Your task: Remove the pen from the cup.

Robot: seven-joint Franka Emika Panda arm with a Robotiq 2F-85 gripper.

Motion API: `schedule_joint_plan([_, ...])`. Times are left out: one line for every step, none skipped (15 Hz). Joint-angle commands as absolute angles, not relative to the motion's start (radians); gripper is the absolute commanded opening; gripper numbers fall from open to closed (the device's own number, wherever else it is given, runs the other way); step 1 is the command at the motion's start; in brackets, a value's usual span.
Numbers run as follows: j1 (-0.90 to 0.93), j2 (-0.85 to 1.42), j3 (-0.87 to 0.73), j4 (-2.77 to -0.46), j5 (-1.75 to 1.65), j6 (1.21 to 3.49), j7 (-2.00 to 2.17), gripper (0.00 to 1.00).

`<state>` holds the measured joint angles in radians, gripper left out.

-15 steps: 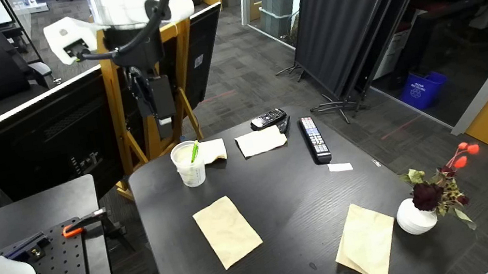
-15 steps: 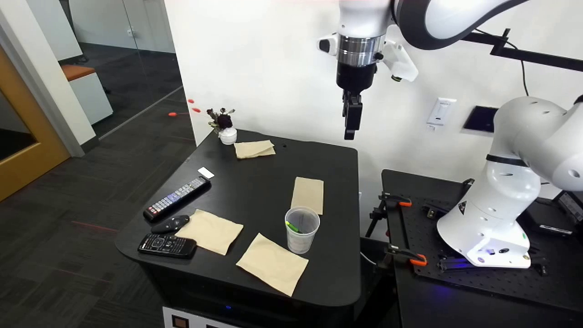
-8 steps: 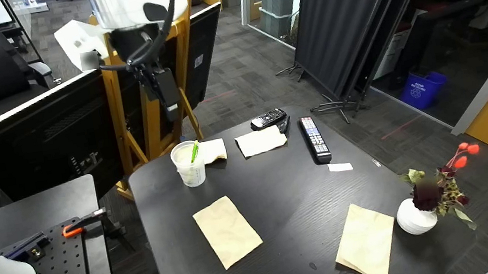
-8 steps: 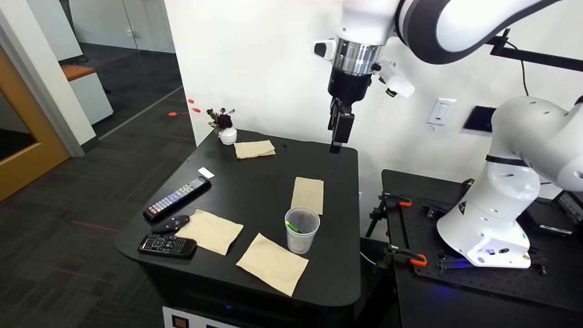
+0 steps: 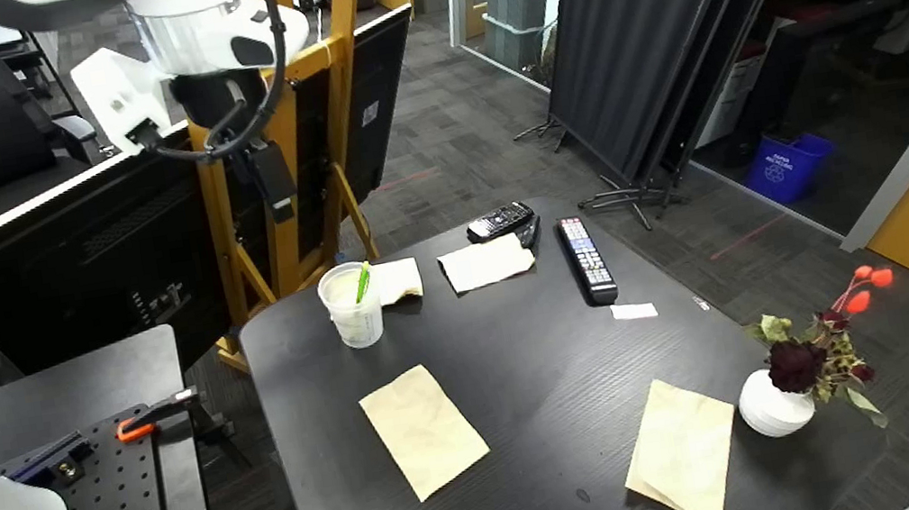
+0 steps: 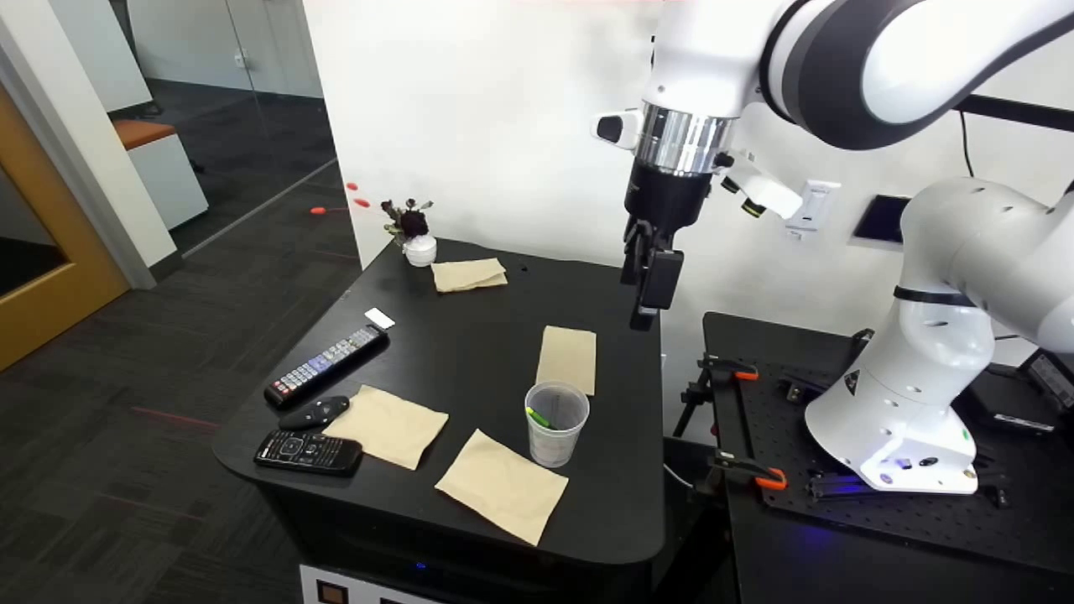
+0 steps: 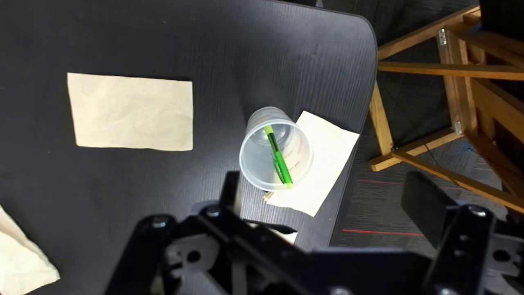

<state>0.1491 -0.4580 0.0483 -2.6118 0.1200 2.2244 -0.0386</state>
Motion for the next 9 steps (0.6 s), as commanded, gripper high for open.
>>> schedule_joint_plan([0.156, -0.492, 0.079, -2.663, 0.122, 2.254, -0.025, 1.0])
schedule_joint_plan([0.151, -0.468, 0.067, -2.63, 0.126, 2.225, -0.04, 1.0])
schedule_joint_plan([0.152, -0.469, 0.071, -2.634, 0.125, 2.225, -0.04, 1.0])
schedule_joint_plan([0.152, -0.468, 0.072, -2.634, 0.125, 2.225, -0.039, 1.0])
schedule_joint_plan([0.152, -0.468, 0.072, -2.634, 0.125, 2.225, -0.039, 1.0])
schedule_joint_plan([0.151, -0.468, 0.071, -2.634, 0.125, 2.225, -0.039, 1.0])
schedule_joint_plan([0.151, -0.468, 0.071, -2.634, 0.125, 2.225, -0.039, 1.0])
schedule_joint_plan([0.151, -0.468, 0.071, -2.634, 0.125, 2.225, -0.039, 1.0])
schedule_joint_plan([0.146, -0.462, 0.077, -2.639, 0.115, 2.246, -0.031, 1.0])
